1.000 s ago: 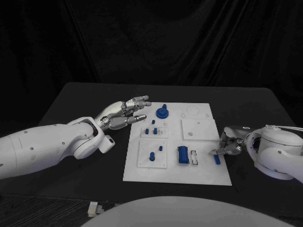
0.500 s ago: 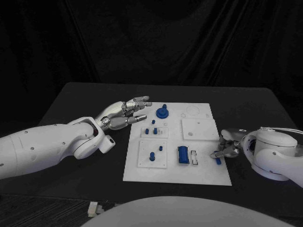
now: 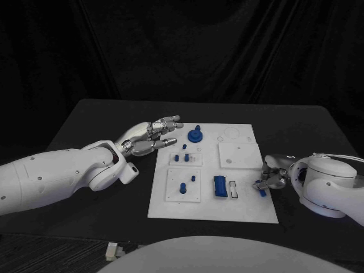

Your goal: Assemble the parts on the task board

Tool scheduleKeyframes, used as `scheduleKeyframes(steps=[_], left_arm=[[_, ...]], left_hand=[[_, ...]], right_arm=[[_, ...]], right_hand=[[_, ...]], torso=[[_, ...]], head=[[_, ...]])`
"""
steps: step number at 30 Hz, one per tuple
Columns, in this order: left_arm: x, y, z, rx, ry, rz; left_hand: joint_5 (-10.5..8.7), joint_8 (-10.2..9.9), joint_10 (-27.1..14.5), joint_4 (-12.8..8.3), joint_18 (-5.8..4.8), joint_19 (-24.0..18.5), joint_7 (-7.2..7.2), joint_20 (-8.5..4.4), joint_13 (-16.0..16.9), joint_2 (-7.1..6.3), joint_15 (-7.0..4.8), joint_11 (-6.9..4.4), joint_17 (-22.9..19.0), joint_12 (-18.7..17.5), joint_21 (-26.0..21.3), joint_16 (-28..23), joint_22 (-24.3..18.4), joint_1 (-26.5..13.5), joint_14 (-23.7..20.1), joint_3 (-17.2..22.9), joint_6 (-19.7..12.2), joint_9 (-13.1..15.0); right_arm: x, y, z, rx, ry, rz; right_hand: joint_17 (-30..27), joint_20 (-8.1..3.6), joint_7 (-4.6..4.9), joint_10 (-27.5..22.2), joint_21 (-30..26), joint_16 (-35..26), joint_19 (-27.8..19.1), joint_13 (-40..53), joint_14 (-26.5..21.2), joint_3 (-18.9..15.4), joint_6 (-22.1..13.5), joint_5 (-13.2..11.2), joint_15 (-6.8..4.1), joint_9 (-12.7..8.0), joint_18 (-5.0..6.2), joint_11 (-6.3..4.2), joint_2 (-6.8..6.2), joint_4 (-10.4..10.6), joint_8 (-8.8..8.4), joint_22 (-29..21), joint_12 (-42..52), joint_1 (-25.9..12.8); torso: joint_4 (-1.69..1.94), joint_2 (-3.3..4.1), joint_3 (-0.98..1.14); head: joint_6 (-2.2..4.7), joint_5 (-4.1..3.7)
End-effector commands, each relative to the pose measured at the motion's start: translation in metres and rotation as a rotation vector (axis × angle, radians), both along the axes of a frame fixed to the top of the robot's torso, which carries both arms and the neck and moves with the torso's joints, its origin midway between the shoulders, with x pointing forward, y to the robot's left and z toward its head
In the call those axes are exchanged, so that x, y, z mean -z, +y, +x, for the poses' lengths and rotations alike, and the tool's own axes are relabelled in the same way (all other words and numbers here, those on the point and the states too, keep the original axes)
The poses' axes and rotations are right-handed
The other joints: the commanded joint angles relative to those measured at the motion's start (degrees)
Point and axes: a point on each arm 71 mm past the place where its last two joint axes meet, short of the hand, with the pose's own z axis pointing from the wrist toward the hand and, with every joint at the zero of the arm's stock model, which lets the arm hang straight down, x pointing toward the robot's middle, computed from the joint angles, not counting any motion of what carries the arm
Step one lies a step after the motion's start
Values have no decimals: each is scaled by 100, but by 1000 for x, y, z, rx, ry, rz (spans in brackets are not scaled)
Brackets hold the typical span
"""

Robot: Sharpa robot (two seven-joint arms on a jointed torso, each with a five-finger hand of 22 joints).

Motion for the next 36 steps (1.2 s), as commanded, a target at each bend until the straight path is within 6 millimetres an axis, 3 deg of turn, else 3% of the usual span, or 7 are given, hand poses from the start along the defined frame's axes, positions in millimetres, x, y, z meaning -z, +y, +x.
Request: scheduleKeyframes(steps=[1,4,10,25,36], left_arm=[[-3,-3,-2,31,-32,-43],[-3,-3,-2,32,-30,-43],[-3,-4,-2,35,-27,-43],[-2,-6,-1,41,-20,-43],[-2,-6,-2,43,-17,-43]], left_hand=[[-31,29,-11,-1,100,42,19,11,9,-12,45,49,-3,26,36,-9,9,60,6,41,26,6],[-31,29,-11,-1,100,42,19,11,9,-12,45,49,-3,26,36,-9,9,60,6,41,26,6],[-18,27,-10,-1,100,46,22,14,9,-8,46,53,-3,25,39,-9,14,71,6,47,23,5],[-15,25,-10,-1,101,55,24,17,9,-7,47,55,-3,28,46,-10,30,78,6,49,17,4],[-20,23,-10,-1,103,60,26,20,8,-7,49,57,-2,23,49,-9,36,84,7,52,8,3]], right_arm=[[5,-1,-5,59,20,47],[5,-1,-6,81,29,76],[3,-2,-12,142,70,148],[0,13,-17,295,267,357],[4,25,-12,355,321,421]], right_hand=[[-22,34,7,526,-36,-31,265,1134,278,202,-24,180,15,-475,69,19,8,-256,1,1233,-45,145],[-38,35,8,524,-47,-39,264,1127,278,308,22,540,15,-500,71,18,-31,-347,-5,1231,-51,162],[-43,35,9,523,-66,-42,260,1123,279,408,45,750,16,-513,74,12,-63,-416,-10,1227,-56,133],[-49,36,15,523,-75,-44,258,1124,280,447,47,795,16,-522,76,10,-60,-394,-17,1225,-56,25],[-63,37,23,519,-90,-49,254,1106,278,478,23,778,19,-532,80,11,-48,-367,-33,1221,-69,-67]], torso=[[1,-1,1],[0,1,1],[-5,1,1],[1,-4,1],[4,0,0]], head=[[-1,-6],[-1,-12],[-1,2],[-1,-40],[-1,-13]])
